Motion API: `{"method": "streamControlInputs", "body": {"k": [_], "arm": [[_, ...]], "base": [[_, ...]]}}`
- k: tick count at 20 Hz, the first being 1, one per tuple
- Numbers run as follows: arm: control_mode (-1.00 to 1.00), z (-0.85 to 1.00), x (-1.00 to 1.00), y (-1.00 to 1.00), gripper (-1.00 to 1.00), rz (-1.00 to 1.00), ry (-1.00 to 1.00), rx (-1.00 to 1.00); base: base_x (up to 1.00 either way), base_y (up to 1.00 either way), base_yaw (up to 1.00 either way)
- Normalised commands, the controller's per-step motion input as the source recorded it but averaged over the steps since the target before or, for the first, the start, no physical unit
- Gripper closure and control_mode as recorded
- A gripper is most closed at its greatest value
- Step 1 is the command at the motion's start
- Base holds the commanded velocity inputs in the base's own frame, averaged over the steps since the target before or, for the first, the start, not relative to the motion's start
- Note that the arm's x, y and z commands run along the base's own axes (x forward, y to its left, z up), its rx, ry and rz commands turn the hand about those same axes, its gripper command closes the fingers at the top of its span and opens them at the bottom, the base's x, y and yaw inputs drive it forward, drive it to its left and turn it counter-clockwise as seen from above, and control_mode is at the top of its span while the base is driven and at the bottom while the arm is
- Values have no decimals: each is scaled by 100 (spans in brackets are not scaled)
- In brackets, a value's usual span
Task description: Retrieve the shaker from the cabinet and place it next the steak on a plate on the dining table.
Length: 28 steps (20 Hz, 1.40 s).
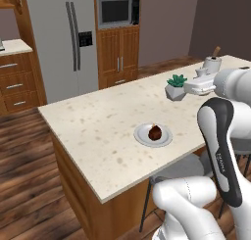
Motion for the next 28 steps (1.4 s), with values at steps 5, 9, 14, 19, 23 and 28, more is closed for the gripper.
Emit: {"method": "streamControlInputs", "body": {"k": [5,9,14,19,23,28], "arm": [[100,0,0,0,100,0,0,0],[100,0,0,0,100,0,0,0],[100,0,0,0,100,0,0,0],[-100,-4,34,-26,100,5,6,1],[-100,-3,70,-54,100,15,11,7],[-100,-3,66,-52,100,22,11,10]], "base": [[0,0,0],[0,0,0],[10,0,0],[4,0,0],[0,0,0],[0,0,0]]}}
